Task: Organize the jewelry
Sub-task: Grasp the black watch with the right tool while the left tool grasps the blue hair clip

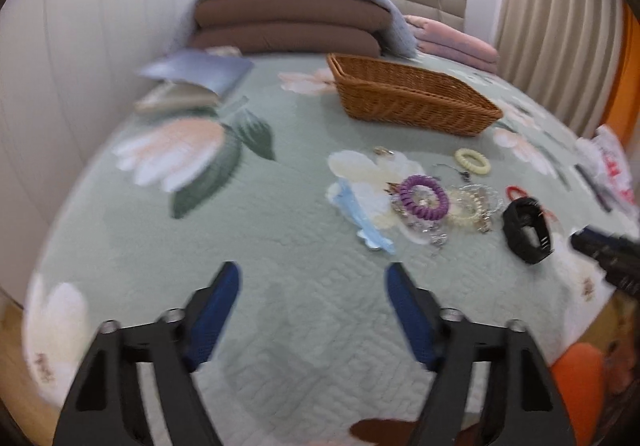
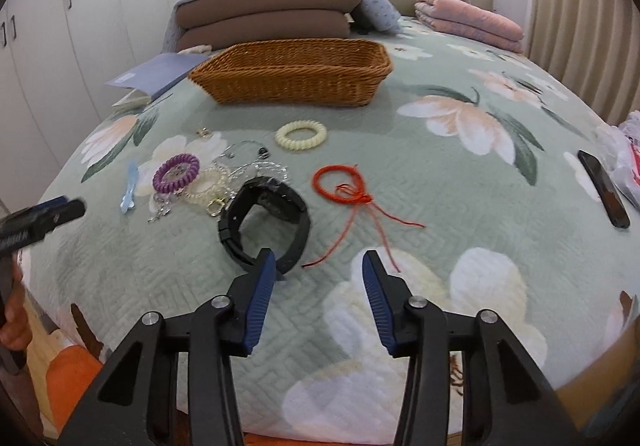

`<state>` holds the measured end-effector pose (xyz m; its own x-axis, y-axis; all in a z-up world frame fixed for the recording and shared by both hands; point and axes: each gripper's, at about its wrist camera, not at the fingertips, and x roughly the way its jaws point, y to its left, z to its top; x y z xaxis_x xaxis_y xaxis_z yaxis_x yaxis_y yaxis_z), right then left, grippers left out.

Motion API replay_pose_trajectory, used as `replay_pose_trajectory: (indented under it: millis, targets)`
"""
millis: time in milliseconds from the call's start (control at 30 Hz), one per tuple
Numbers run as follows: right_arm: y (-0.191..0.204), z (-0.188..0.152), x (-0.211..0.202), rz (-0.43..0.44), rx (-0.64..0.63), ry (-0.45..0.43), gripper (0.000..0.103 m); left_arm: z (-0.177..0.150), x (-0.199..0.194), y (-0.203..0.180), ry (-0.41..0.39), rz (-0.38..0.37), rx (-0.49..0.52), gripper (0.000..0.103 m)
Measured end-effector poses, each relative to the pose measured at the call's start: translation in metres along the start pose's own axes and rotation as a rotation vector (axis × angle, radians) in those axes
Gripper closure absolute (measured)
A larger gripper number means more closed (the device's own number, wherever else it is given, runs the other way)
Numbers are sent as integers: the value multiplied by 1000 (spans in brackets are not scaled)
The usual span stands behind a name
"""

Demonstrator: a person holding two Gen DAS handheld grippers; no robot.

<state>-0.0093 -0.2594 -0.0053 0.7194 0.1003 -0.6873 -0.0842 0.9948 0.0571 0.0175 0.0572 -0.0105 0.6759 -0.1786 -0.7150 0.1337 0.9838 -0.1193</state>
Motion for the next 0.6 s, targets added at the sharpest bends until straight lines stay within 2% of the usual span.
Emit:
replay_pose_trajectory:
  millis: [133,433,600]
  targets:
    - [8,4,8,-8,-13,9,64,11,17,4,25,-78,-81,33]
    - [28,17,25,-33,-81,26,66,24,45,-13,39,-68,-86,33]
    - [13,23,3,-9,-45,17,66,27,53,-18,53,-81,-76,33]
